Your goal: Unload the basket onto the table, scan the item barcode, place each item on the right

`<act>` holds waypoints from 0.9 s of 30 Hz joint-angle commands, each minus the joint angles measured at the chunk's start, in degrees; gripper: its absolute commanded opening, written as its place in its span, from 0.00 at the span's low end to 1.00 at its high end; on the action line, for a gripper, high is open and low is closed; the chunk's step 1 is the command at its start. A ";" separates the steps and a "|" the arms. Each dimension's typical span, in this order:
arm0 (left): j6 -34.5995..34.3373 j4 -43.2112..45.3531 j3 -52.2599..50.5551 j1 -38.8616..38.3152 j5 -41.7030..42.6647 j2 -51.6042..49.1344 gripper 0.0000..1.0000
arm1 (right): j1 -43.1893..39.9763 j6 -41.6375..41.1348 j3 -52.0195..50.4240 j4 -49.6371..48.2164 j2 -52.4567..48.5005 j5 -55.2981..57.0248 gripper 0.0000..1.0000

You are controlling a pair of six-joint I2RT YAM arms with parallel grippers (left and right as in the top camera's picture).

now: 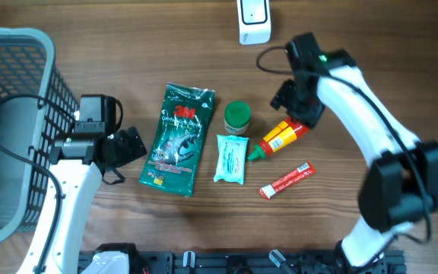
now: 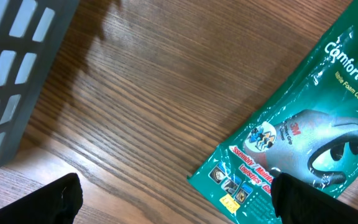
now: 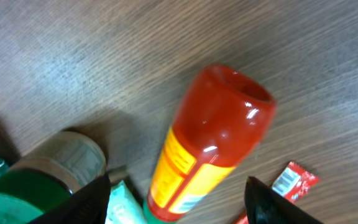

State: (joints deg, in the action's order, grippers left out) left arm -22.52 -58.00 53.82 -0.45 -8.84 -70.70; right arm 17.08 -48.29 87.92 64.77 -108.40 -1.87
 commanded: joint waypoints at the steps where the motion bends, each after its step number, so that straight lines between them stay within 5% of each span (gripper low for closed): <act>1: 1.14 -0.04 -0.37 0.35 0.28 0.61 1.00 | 0.26 -1.62 11.28 5.55 -8.24 0.31 0.67; 14: 1.14 -0.04 -0.37 0.35 0.28 0.61 1.00 | 0.96 -8.96 17.18 16.74 -15.93 1.51 0.62; 21: 1.14 -0.02 -0.37 0.35 0.28 0.61 1.00 | 1.40 -12.41 17.18 18.62 -20.48 2.71 0.77; 27: 1.14 -0.04 -0.37 0.35 0.28 0.61 1.00 | 1.40 -15.85 17.09 22.01 -24.24 4.90 0.75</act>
State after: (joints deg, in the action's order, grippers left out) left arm -22.52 -58.04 53.82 -0.45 -8.84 -70.70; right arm 18.24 -60.95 104.09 84.95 -130.58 -0.10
